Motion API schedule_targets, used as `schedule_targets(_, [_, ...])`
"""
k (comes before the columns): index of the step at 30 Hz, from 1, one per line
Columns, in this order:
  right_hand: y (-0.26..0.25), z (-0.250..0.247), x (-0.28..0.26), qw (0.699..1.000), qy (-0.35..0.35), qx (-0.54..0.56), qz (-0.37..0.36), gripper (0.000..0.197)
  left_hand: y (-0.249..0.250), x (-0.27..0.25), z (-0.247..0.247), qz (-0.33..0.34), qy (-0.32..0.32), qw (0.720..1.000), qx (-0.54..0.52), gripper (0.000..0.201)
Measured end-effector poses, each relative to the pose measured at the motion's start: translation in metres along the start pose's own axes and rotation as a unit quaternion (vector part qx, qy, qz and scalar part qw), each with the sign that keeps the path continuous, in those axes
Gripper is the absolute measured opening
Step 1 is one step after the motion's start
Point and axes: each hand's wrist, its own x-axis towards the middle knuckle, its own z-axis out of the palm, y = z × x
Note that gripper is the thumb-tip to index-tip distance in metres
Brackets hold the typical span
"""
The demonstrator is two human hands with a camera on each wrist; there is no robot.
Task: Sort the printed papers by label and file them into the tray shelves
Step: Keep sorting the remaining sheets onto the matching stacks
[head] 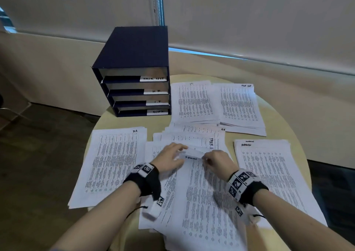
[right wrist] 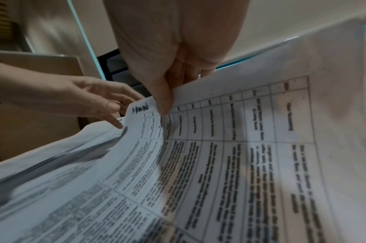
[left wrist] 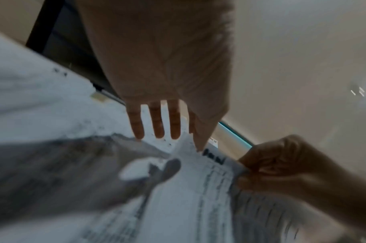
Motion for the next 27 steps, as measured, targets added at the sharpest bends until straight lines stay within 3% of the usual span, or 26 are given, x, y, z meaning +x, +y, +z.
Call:
schedule_targets(3, [0.000,-0.002,-0.006,1.000,0.002,0.006,-0.006,0.020,0.011,0.009,0.004,-0.027,-0.036,0.998,-0.048,0.008])
schedule_targets(6, [0.006,-0.005,-0.013,1.000,0.009,-0.004,0.003,0.014,0.009,0.013,0.001,-0.039,-0.012,0.999,-0.008,0.027])
schedule_targets(11, [0.031,-0.011,-0.025,0.994,0.041,0.042,0.093,0.012,-0.008,0.008,-0.003,-0.091,0.012,0.995,-0.029,0.049])
schedule_targets(14, [0.037,-0.011,-0.028,0.991,0.055,0.068,0.102,0.019,-0.008,0.005,-0.007,-0.088,0.015,0.995,-0.050,0.022])
schedule_targets(16, [0.036,-0.011,-0.028,0.993,0.054,0.056,0.087,0.014,-0.007,0.004,-0.006,-0.075,0.018,0.995,-0.064,0.034])
schedule_targets(20, [0.041,-0.016,-0.031,0.994,0.053,0.053,0.084,0.005,-0.013,0.004,-0.006,-0.059,0.023,0.993,-0.101,0.025])
schedule_targets(23, [0.049,-0.019,-0.036,0.996,0.039,0.015,0.082,0.005,-0.016,0.006,-0.007,-0.048,0.013,0.989,-0.139,0.042])
schedule_targets(27, [0.053,-0.019,-0.039,0.996,0.028,0.011,0.083,0.006,-0.014,0.008,-0.004,-0.043,0.014,0.992,-0.121,0.043])
